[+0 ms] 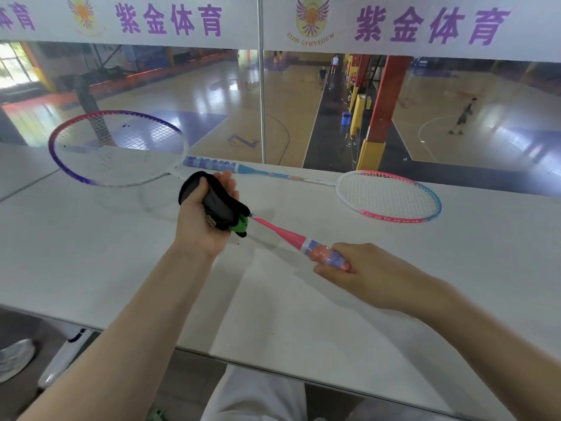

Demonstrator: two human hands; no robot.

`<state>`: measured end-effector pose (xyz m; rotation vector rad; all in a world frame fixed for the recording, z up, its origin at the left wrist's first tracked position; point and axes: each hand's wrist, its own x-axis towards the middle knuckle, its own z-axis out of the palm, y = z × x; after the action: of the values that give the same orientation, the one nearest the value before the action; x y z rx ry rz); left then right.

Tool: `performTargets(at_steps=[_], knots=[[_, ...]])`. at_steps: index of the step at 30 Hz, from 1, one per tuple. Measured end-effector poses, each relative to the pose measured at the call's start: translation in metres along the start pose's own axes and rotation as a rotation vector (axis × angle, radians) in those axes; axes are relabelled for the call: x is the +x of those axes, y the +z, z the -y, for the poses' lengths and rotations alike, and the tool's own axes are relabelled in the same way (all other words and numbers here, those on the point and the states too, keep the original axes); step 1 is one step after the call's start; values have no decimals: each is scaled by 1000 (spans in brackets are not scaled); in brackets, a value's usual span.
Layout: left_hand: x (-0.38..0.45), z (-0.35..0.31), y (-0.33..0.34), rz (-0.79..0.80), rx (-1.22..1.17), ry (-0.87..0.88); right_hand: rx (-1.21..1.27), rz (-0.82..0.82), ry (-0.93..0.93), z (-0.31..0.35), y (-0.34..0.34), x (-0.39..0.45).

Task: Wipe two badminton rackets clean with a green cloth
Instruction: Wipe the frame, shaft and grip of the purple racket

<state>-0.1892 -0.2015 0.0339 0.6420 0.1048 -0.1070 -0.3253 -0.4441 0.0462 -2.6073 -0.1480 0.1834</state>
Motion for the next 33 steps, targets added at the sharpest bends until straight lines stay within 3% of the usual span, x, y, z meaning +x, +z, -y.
performTargets(at_steps=[10,19,24,28,33], knots=[[-27,38,24,52,17,-110,10,-24,56,24,4,10],[-59,79,25,16,91,-289,-138,-20,58,32,-1,18],[-70,91,27,37,276,-337,-163,2,58,29,3,18],[-76,89,37,53,602,-264,-65,-52,31,35,8,17],[-77,80,42,45,711,-206,-18,-66,-13,40,16,12]])
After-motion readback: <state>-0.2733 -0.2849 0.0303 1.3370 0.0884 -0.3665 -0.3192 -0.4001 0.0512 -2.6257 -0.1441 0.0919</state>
